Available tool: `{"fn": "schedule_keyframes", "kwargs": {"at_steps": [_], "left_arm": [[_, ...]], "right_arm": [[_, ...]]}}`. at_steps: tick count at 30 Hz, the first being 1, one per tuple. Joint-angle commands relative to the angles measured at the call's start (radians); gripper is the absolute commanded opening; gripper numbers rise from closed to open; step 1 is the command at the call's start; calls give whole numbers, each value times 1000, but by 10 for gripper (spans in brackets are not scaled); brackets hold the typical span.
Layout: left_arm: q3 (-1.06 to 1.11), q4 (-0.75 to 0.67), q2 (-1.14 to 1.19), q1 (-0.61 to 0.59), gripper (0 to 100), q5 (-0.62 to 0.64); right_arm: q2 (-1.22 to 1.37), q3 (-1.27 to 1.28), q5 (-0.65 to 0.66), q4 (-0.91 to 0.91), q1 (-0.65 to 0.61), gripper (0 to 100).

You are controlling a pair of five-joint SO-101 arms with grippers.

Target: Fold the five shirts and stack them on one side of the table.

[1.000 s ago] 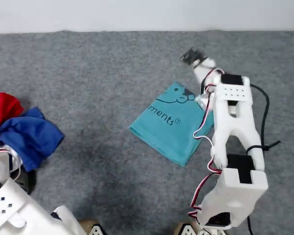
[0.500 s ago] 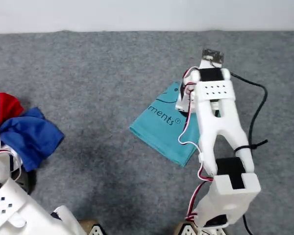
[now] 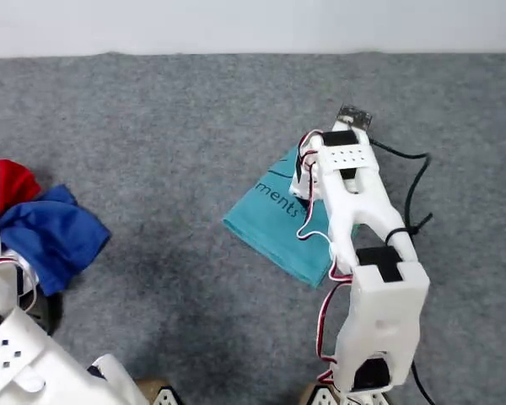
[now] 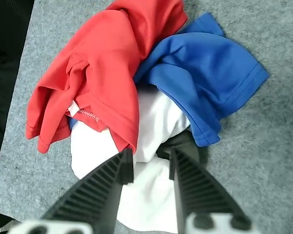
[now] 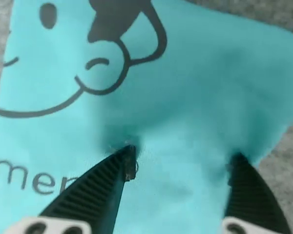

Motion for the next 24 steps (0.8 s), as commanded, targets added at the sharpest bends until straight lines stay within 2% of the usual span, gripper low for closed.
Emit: {"fn": "schedule_keyframes", "kwargs": {"at_steps": [1,3,11,13,18,20,24], "left_arm": [[-12,5,-20,-6,137,-8],[-10,3,-20,-5,137,-8],[-8,3,-20,-3,137,-8],[-7,3,-20,-3,137,-8],[-7,3,-20,-3,137,-8],[-7,3,-20,-3,137,-8],[-7,3,-20,-2,137,-8]], "right_arm": [[12,-29,-31,-10,-7,435],[25,-29,-40,-10,-4,459],[128,-29,-80,-12,-5,452],[160,-29,-84,-7,-5,395],[163,-31,-83,-8,-2,103],[153,-31,-81,-10,-1,20],[130,-31,-78,2,1,10]]}}
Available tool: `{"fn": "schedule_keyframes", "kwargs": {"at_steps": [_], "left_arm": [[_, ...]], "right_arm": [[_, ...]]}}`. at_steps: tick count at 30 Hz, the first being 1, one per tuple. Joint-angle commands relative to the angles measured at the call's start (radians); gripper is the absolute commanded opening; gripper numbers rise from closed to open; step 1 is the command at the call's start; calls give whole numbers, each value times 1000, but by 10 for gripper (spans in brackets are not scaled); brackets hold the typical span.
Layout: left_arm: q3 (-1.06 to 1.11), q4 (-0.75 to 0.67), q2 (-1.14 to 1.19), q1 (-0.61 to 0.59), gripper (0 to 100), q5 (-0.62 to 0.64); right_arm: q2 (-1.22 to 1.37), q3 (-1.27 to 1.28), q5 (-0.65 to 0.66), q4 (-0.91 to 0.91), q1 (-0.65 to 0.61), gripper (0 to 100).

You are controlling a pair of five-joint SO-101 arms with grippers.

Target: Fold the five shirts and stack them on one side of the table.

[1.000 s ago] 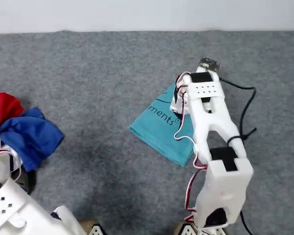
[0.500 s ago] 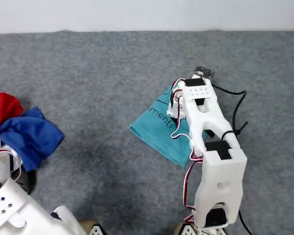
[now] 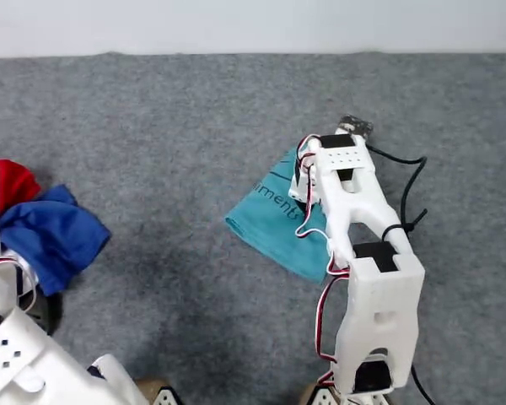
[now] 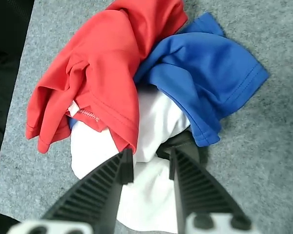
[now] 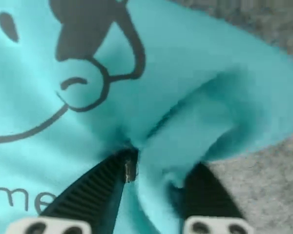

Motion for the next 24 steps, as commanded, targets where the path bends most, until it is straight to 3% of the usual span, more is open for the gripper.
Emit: {"fn": "schedule_keyframes", "kwargs": {"at_steps": [1,8,18,24], "left_arm": [[-7,3,-20,-2,137,-8],[-13,3,-20,-5,137,-8],[-13,3,-20,-8,137,-8],[-8,5,-20,-8,137,-8]], "right_arm": [[-1,5,12,15,1,7],[-173,5,305,134,94,9],[-280,6,964,134,545,9],[-272,8,1237,-90,782,9]]}}
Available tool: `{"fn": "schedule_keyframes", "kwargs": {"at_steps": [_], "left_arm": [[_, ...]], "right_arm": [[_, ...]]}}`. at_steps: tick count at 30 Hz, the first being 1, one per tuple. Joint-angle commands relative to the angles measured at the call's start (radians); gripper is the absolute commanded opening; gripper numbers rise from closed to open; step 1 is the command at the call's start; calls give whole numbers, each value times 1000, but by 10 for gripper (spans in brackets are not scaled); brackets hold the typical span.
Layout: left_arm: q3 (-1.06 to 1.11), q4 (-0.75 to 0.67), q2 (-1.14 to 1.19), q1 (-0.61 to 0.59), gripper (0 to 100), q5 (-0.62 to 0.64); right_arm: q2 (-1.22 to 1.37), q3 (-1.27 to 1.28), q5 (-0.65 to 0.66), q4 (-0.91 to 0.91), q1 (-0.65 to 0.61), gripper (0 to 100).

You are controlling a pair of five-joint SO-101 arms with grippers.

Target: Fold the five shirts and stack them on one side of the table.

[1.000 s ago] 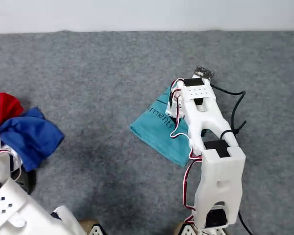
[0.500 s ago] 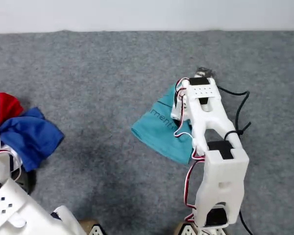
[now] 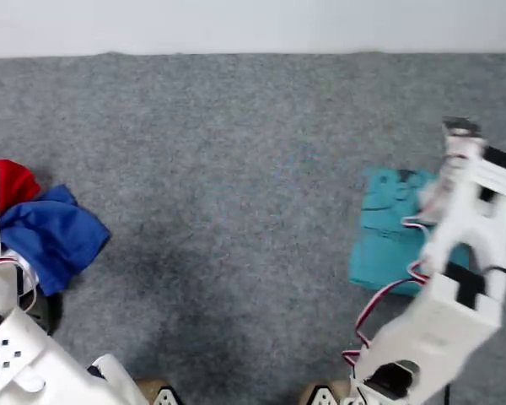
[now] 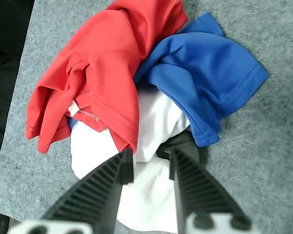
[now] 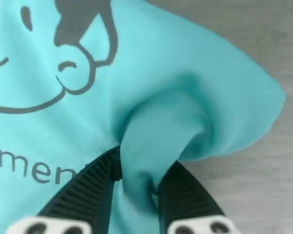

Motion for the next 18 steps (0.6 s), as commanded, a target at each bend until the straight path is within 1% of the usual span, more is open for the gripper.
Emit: {"fn": "schedule_keyframes", "kwargs": {"at_steps": [1,5,10,12,16,18], "left_arm": [[-7,5,-20,-8,137,-8],[-7,5,-20,-5,137,-8],[-7,5,-20,-2,137,-8],[-7,5,-20,-2,137,-8],[-7,5,-20,-2,137,-8],[-7,5,-20,-3,137,-8]], "right_arm": [[-53,-15,141,-163,127,9],[18,-17,230,-305,183,9],[51,-17,249,-337,200,24],[48,-17,226,-318,196,84],[19,-18,127,-285,191,282],[-12,-18,95,-285,185,325]]}}
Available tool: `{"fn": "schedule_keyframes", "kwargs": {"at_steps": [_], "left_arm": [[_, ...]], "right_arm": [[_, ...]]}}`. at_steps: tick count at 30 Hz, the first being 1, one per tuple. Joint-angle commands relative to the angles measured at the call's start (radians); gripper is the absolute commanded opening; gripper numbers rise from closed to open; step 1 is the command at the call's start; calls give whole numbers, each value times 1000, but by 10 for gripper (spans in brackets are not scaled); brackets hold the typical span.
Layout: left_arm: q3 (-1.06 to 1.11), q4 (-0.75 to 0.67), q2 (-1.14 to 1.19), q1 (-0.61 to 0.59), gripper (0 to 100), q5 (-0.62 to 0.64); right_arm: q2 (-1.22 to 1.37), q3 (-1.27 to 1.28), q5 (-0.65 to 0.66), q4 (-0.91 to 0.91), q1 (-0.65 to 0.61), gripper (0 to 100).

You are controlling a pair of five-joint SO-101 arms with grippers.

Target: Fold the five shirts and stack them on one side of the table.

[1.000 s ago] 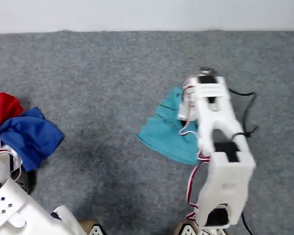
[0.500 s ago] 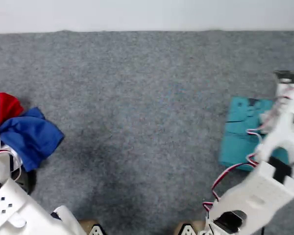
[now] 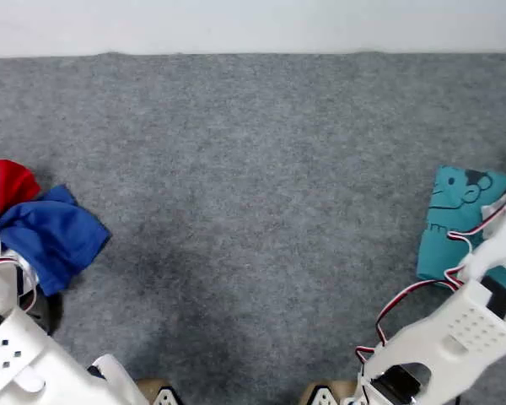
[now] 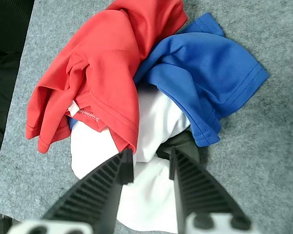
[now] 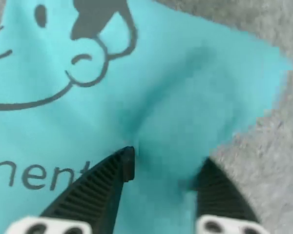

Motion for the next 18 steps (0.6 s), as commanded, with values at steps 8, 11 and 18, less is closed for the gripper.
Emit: {"fn": "schedule_keyframes", "kwargs": {"at_steps": [8,11,18], "left_arm": [[-13,51,-20,-2,137,-6],[-13,63,-20,-5,137,-6],[-15,68,-26,-6,132,-6]], "right_arm": [[-240,-12,-104,96,-36,206],[-277,-12,-104,252,-91,95],[-240,-12,-109,486,-180,8]]}}
